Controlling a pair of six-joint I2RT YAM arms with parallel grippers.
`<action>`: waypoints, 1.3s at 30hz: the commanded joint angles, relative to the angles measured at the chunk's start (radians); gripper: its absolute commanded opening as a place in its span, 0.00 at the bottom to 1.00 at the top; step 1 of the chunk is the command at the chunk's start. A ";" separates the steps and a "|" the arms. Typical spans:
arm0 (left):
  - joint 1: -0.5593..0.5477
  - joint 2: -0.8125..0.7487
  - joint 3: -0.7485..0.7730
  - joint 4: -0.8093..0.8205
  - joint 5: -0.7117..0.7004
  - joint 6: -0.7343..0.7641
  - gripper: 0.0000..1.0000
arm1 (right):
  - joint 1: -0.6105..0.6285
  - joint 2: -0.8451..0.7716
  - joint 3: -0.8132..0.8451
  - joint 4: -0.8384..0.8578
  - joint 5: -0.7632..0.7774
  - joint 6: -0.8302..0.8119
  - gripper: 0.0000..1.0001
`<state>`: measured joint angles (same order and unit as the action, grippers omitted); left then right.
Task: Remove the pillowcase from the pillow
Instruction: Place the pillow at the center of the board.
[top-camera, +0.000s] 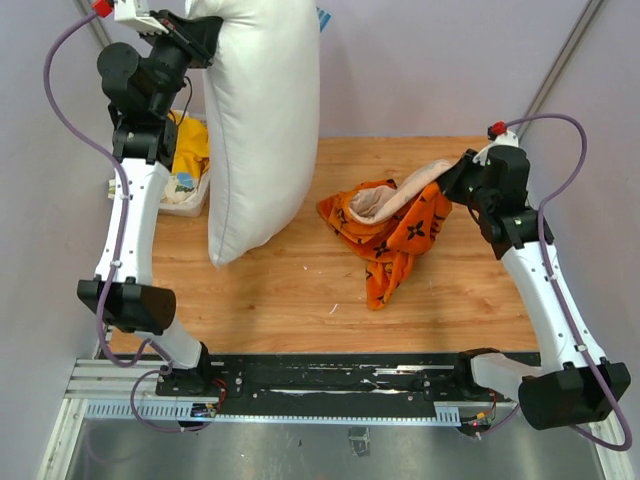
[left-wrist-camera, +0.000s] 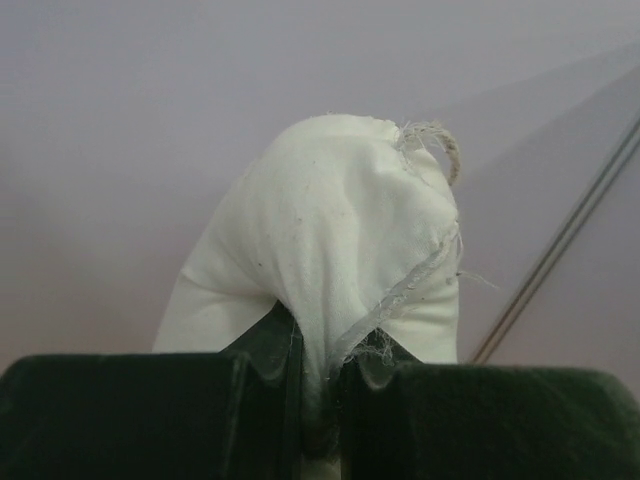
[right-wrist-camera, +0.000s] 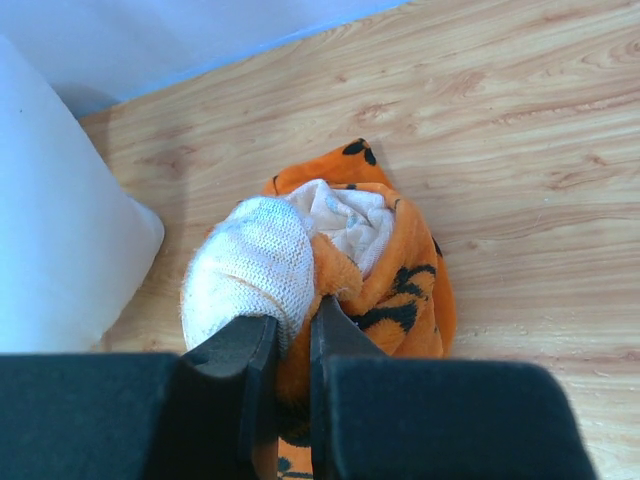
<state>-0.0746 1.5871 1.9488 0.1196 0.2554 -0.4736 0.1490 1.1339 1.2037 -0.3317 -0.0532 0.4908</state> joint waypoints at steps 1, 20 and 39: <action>0.077 0.097 0.162 -0.049 -0.076 0.132 0.00 | 0.001 0.013 0.031 0.000 -0.009 -0.025 0.02; 0.239 0.302 0.265 -0.228 -0.506 0.371 0.44 | 0.005 0.091 0.024 0.022 -0.110 -0.034 0.04; 0.201 -0.290 -0.173 -0.015 -0.002 0.333 0.99 | 0.250 0.239 0.225 -0.095 -0.140 -0.181 0.24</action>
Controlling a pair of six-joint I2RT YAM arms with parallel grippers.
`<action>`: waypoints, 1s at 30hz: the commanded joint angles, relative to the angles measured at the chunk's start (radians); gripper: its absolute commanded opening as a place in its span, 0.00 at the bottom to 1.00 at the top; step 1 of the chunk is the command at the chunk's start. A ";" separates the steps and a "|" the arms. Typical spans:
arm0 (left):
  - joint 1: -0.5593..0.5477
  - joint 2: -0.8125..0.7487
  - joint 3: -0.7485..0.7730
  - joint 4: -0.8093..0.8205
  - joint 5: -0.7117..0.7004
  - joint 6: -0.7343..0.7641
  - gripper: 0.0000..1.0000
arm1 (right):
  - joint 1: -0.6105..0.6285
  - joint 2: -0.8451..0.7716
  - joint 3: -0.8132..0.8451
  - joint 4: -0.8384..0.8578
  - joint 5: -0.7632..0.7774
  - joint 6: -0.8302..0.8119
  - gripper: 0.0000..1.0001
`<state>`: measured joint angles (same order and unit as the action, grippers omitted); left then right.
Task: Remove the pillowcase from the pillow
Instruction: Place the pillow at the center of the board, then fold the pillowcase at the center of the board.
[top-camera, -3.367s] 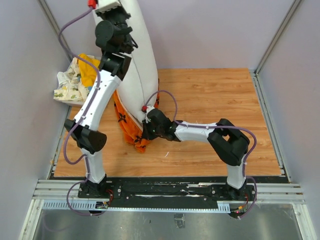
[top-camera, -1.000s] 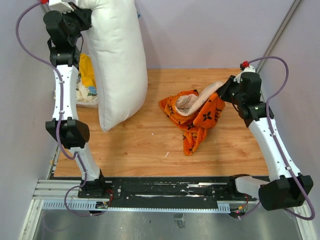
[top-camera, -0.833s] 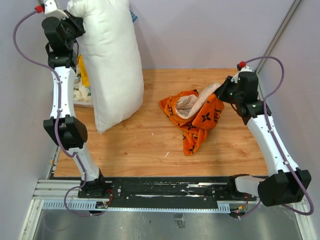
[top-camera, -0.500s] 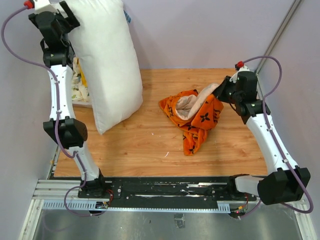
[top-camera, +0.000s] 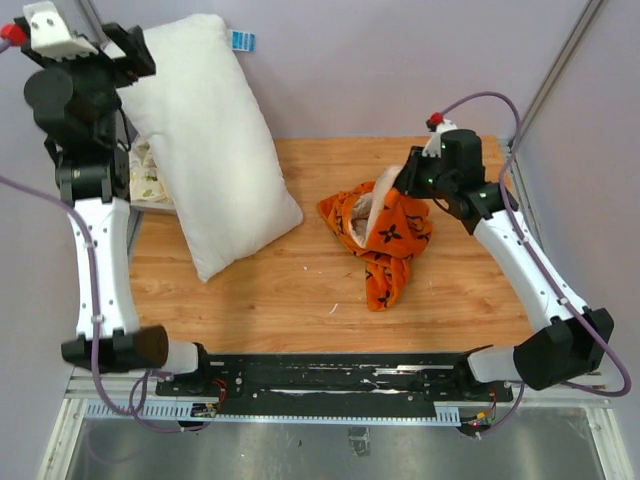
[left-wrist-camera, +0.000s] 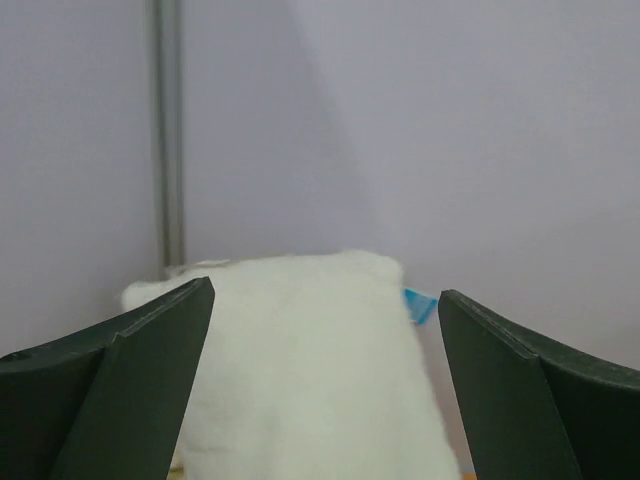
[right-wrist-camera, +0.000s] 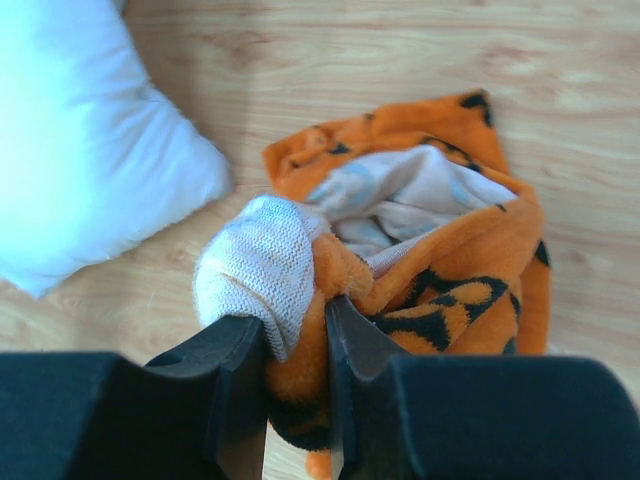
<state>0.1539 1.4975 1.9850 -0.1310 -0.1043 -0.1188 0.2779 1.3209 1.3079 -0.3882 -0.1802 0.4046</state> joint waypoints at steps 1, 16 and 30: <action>-0.039 -0.242 -0.275 0.301 0.487 -0.060 0.99 | 0.162 0.075 0.165 -0.059 -0.021 -0.118 0.24; -0.571 0.046 -0.523 0.382 0.643 -0.053 0.99 | 0.276 -0.094 0.174 -0.142 -0.085 -0.287 0.35; -0.613 0.242 -0.774 0.442 0.308 -0.193 0.99 | -0.252 -0.113 -0.097 -0.219 -0.191 -0.071 0.98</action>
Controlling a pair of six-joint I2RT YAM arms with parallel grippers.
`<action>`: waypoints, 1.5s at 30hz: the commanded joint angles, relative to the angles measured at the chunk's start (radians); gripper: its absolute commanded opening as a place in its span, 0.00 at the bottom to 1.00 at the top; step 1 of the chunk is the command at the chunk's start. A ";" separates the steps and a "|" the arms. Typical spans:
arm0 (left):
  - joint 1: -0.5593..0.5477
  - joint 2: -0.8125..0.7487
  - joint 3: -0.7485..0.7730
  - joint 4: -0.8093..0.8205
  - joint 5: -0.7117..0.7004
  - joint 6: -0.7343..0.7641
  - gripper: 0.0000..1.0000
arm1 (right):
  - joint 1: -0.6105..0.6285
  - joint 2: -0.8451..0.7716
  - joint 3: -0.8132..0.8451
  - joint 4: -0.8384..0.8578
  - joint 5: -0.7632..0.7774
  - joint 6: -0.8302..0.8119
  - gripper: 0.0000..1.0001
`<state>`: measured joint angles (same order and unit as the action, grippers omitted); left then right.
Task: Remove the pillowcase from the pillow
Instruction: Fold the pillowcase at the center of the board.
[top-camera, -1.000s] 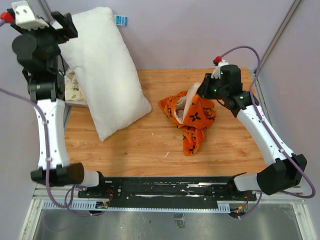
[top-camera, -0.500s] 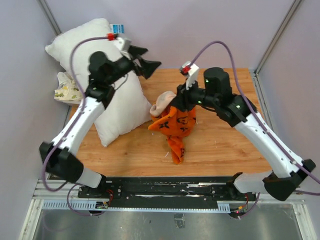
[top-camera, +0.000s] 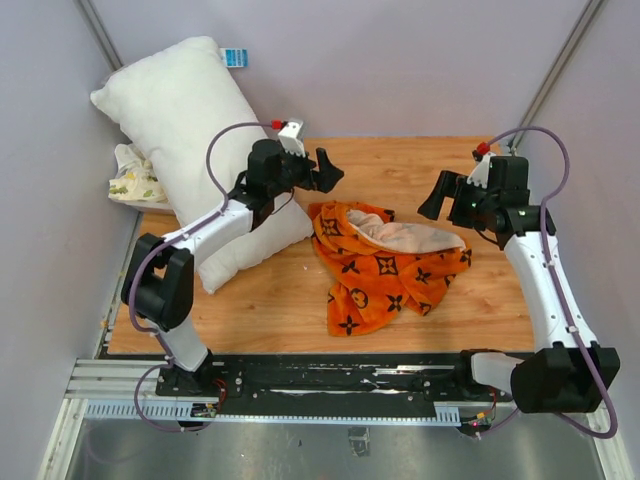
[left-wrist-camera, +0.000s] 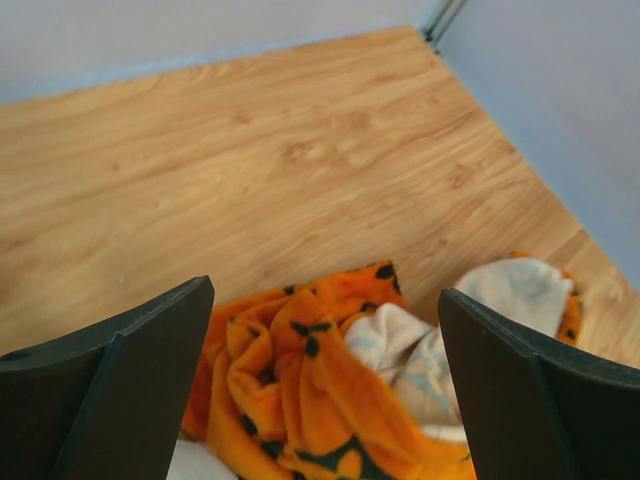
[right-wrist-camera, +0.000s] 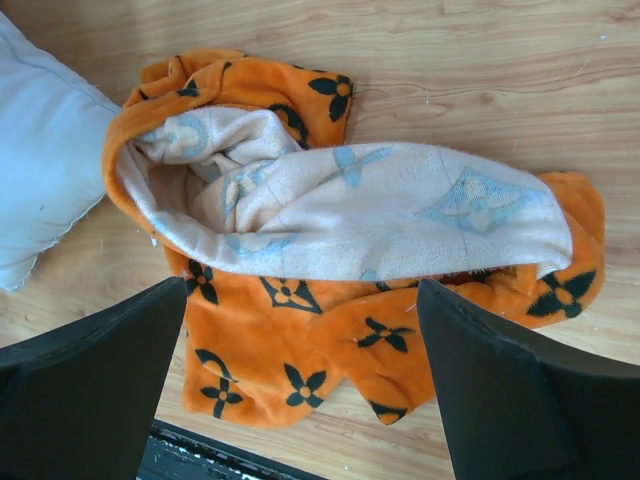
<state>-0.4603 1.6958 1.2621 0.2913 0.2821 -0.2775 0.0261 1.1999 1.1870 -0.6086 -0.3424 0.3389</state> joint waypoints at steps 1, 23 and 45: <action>0.001 0.051 -0.064 -0.003 -0.101 -0.024 0.99 | 0.000 0.017 0.027 0.001 -0.042 -0.005 0.98; 0.107 -0.207 -0.105 -0.514 -0.750 0.011 0.98 | 0.004 0.004 -0.135 -0.012 0.014 0.055 0.98; -0.291 0.040 -0.094 -0.316 -0.361 0.084 0.97 | 0.422 0.137 -0.312 -0.045 0.375 0.144 0.95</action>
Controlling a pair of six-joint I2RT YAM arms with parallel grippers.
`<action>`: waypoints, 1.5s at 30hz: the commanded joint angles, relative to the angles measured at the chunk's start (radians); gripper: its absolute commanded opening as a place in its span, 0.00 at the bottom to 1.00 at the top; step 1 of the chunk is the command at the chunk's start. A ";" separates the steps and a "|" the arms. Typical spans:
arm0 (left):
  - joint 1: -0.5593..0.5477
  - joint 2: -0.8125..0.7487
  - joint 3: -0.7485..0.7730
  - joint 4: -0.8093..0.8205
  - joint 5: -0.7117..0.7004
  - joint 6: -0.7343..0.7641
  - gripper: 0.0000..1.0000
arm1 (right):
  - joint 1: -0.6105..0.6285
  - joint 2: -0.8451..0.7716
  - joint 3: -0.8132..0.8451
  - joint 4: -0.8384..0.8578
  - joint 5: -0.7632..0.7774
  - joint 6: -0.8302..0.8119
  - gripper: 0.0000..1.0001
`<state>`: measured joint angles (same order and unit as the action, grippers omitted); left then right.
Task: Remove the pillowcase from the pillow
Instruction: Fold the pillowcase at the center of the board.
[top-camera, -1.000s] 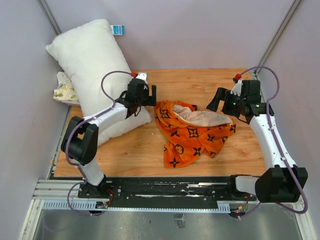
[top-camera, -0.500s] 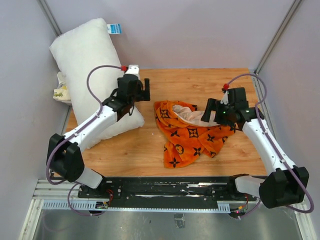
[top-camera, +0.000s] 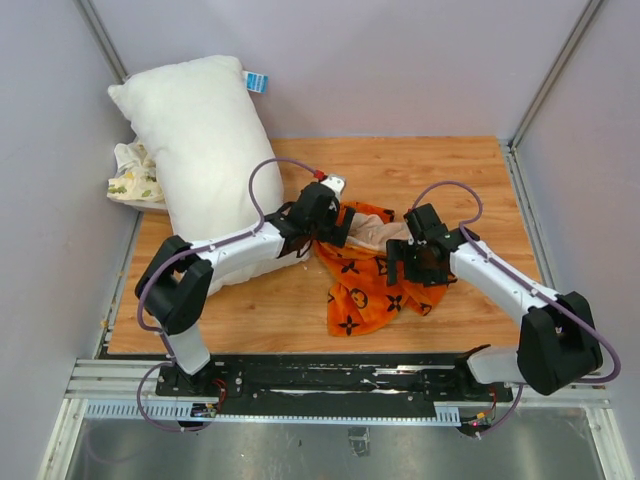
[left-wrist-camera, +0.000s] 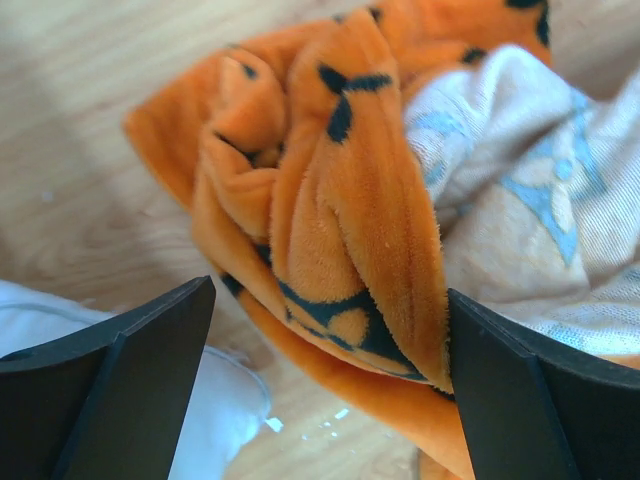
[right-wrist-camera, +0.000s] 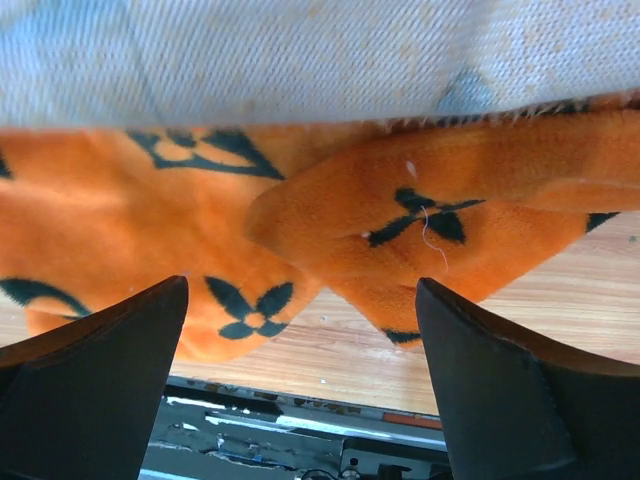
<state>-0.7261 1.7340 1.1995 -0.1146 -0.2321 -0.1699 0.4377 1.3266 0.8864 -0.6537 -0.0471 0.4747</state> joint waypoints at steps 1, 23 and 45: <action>-0.035 0.012 -0.034 0.091 0.155 -0.021 0.97 | 0.010 0.018 -0.011 0.009 0.083 0.006 0.94; 0.134 0.153 0.389 -0.020 0.186 0.008 0.00 | -0.274 0.085 0.351 0.085 0.022 -0.123 0.01; 0.240 -0.380 0.194 -0.060 0.434 0.191 0.99 | -0.552 -0.103 0.561 0.324 -0.057 -0.130 0.01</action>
<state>-0.5526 1.0874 1.3056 -0.0639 0.3489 0.0586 0.0200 1.0283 1.4811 -0.3256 -0.1860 0.2367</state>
